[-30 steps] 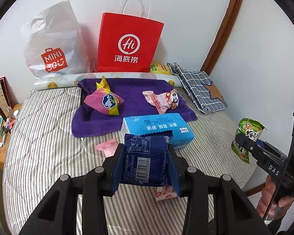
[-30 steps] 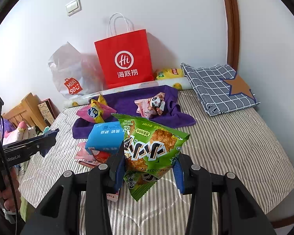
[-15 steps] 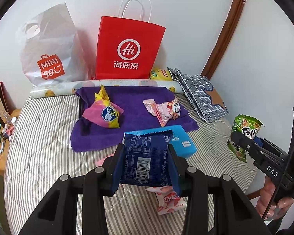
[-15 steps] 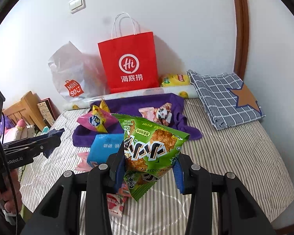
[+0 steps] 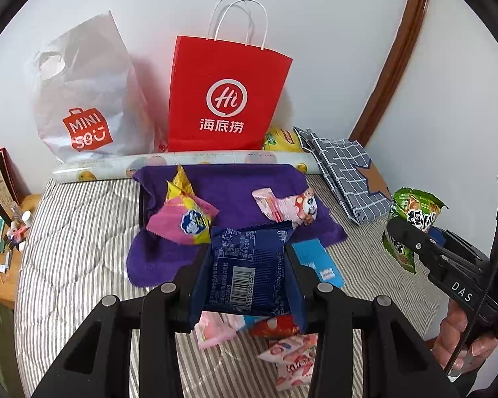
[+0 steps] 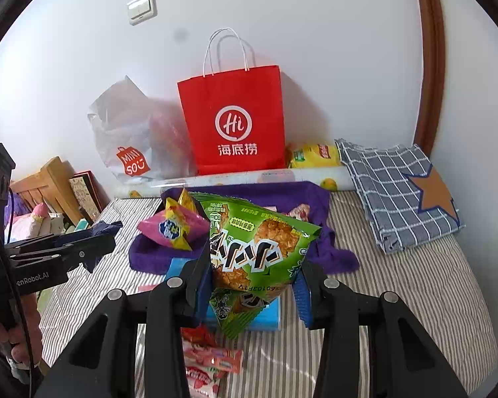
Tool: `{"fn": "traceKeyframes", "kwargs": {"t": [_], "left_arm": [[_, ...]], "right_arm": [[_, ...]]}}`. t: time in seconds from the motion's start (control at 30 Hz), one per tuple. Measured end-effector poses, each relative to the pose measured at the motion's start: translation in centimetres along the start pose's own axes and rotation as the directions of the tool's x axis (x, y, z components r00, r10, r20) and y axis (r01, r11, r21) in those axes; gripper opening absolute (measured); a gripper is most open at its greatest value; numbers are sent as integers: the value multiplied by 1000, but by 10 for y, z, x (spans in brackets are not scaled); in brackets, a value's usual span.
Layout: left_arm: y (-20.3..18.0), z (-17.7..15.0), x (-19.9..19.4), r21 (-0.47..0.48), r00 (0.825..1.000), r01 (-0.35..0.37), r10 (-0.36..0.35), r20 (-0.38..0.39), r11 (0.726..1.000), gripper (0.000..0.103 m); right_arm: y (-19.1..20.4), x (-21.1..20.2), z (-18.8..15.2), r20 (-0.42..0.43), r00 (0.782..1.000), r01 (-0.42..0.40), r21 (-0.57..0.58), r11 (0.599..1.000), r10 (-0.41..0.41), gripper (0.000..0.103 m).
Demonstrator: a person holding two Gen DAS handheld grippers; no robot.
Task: Organize snacks
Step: 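Carry the green chip bag and dark blue packet toward the purple towel, then lower both held snacks onto the towel and open both tools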
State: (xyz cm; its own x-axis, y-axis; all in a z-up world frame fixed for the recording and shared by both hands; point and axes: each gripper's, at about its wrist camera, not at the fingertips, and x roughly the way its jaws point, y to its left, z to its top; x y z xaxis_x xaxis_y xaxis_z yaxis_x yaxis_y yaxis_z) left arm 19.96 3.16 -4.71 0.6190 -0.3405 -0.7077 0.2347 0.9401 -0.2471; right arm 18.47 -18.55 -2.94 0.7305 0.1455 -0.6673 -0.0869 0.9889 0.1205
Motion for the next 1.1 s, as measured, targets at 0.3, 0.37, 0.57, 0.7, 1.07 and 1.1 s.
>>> {"fn": "traceKeyframes", "kwargs": {"t": [0.3,0.37,0.57,0.7,1.07,1.1], "left_arm": [[3,26,12,2,1000,-20,20,12,1000,40],[4,32,16,2,1000,-25,25,15,1000,40],[7,47,29,6,999,-35,35,18,999,40],[8,56,38,12,999,-39,39,11,999,40],[18,74,62,12,998,-66,66,3,998,40],[20,76,65,8,998,-70,70,-2,998,40]], "right_arm": [[-1,25,26,9,1000,-10,-2,1000,10,42],[-2,30,32,12,1000,-10,-3,1000,10,42],[-8,47,44,7,1000,0,4,1000,0,42],[-11,54,51,14,1000,5,6,1000,-5,42],[-22,80,71,18,1000,12,16,1000,-12,42],[-23,83,73,17,1000,12,17,1000,-13,42]]}}
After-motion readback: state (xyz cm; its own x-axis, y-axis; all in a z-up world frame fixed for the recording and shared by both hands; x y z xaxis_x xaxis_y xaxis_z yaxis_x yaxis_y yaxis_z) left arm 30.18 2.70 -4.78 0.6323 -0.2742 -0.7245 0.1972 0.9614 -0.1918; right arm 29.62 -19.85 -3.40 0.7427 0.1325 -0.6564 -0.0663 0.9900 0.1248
